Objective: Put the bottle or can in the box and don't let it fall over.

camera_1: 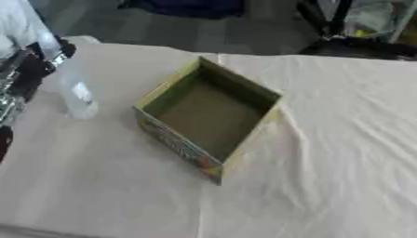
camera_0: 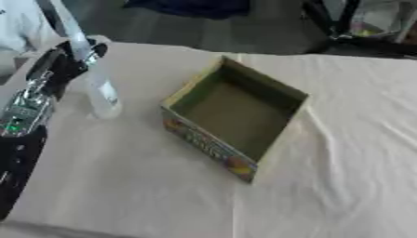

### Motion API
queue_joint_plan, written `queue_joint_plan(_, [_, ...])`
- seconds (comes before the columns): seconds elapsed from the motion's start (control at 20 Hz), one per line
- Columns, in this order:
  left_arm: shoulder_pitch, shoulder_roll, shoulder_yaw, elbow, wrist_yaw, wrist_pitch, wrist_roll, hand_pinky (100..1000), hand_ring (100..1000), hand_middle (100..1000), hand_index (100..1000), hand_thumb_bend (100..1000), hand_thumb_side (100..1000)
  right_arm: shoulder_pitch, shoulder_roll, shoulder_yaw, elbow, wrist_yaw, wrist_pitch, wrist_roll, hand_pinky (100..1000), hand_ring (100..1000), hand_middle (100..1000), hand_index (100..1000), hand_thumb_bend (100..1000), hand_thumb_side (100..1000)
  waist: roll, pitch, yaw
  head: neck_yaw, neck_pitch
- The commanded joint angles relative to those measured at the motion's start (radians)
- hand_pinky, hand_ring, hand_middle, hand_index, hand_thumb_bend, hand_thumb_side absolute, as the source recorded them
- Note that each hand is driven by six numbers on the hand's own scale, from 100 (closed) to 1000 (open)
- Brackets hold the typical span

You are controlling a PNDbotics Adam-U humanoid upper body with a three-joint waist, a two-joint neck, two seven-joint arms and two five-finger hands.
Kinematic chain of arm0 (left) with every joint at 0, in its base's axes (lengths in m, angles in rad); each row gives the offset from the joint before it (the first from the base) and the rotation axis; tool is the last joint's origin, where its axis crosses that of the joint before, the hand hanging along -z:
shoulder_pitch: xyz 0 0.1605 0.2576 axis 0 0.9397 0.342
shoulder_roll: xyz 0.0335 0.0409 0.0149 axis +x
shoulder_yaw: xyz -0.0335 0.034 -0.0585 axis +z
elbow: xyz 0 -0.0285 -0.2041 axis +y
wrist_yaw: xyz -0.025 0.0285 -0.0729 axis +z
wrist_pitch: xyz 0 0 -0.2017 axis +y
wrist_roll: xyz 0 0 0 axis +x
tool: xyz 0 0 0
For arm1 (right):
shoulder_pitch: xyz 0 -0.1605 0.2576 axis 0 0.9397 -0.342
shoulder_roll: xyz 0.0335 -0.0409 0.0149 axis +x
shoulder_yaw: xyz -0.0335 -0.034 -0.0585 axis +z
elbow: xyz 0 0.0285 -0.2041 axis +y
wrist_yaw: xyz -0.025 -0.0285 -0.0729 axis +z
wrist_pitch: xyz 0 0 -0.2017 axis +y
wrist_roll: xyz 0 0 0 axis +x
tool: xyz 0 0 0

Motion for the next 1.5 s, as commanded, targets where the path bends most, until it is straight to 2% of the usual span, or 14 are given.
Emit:
queue_joint_plan(0.05, [-0.028,0.017,0.002,-0.005,0.003,0.003,0.010,1000,1000,1000,780,475,416,-0.011,-0.015,-0.003,-0.023,0.011,-0.003,0.003,1000,1000,1000,1000,100,470,0.000,-0.010,-0.001,0.000,-0.011])
queue_joint_plan(0.35, [-0.049,0.005,0.000,0.002,0.011,0.011,0.023,1000,1000,1000,747,460,379,-0.011,-0.014,-0.002,-0.023,0.013,-0.002,0.003,1000,1000,1000,1000,100,470,-0.001,-0.008,-0.001,0.003,-0.012])
queue_joint_plan(0.5, [-0.057,0.000,-0.003,0.006,0.012,0.014,0.021,1000,1000,1000,707,378,298,-0.012,-0.014,-0.001,-0.023,0.013,-0.002,0.004,1000,1000,1000,1000,100,470,-0.002,-0.008,-0.002,0.003,-0.013])
queue_joint_plan(0.55, [-0.059,-0.002,-0.004,0.008,0.011,0.014,0.017,1000,1000,1000,705,375,292,-0.012,-0.013,-0.001,-0.023,0.013,-0.003,0.004,1000,1000,1000,1000,100,470,-0.002,-0.008,-0.002,0.003,-0.013])
queue_joint_plan(0.95, [-0.059,-0.017,-0.016,0.034,-0.023,0.006,-0.019,1000,1000,1000,704,388,301,-0.014,-0.012,-0.001,-0.023,0.012,-0.003,0.005,1000,1000,1000,1000,100,470,-0.003,-0.005,-0.005,0.004,-0.015])
queue_joint_plan(1.5, [-0.030,-0.021,-0.022,0.083,-0.083,-0.017,-0.078,1000,1000,1000,747,386,300,-0.016,-0.011,-0.001,-0.023,0.012,-0.003,0.007,1000,1000,1000,1000,100,470,-0.003,-0.004,-0.005,0.003,-0.016])
